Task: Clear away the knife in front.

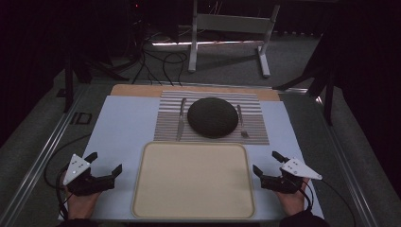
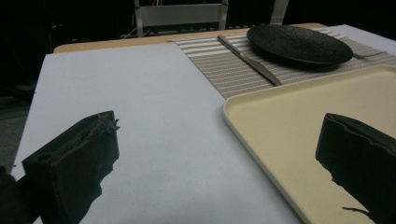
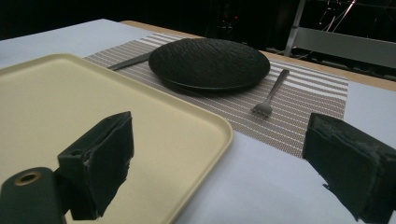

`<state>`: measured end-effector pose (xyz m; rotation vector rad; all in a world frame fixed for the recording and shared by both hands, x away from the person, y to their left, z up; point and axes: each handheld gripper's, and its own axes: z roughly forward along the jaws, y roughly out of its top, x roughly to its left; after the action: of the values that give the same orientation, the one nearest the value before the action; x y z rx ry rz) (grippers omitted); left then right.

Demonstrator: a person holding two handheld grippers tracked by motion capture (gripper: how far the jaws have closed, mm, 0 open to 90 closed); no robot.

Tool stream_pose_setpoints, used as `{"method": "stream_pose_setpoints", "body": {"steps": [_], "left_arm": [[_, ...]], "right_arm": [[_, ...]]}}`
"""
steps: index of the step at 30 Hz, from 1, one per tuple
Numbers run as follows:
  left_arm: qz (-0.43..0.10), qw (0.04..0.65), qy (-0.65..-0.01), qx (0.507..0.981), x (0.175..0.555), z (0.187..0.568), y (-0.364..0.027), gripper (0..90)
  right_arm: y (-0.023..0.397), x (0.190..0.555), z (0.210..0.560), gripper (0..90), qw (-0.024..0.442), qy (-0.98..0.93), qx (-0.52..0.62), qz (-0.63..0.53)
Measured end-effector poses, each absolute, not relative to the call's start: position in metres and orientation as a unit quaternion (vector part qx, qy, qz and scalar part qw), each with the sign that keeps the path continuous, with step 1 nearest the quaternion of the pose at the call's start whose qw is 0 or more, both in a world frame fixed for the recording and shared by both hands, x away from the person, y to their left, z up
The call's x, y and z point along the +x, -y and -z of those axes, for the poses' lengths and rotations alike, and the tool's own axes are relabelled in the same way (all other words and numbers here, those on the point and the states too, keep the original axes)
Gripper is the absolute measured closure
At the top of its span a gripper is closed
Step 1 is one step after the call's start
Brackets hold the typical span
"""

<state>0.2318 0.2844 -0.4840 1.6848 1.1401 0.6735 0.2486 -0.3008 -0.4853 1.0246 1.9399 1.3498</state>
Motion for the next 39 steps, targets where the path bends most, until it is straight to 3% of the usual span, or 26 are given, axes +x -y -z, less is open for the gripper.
{"method": "stream_pose_setpoints", "body": {"steps": [20, 39], "left_arm": [[-0.267, 0.467, -0.481, 0.692, 0.238, 0.485, -0.280, 0.0], [-0.268, 0.465, -0.469, 0.701, 0.265, 0.466, -0.257, 0.0]], "right_arm": [[0.303, 0.251, 0.486, 8.1, 0.290, -0.717, 0.389, -0.500], [0.301, 0.253, 0.488, 8.1, 0.296, -0.716, 0.392, -0.495]]}}
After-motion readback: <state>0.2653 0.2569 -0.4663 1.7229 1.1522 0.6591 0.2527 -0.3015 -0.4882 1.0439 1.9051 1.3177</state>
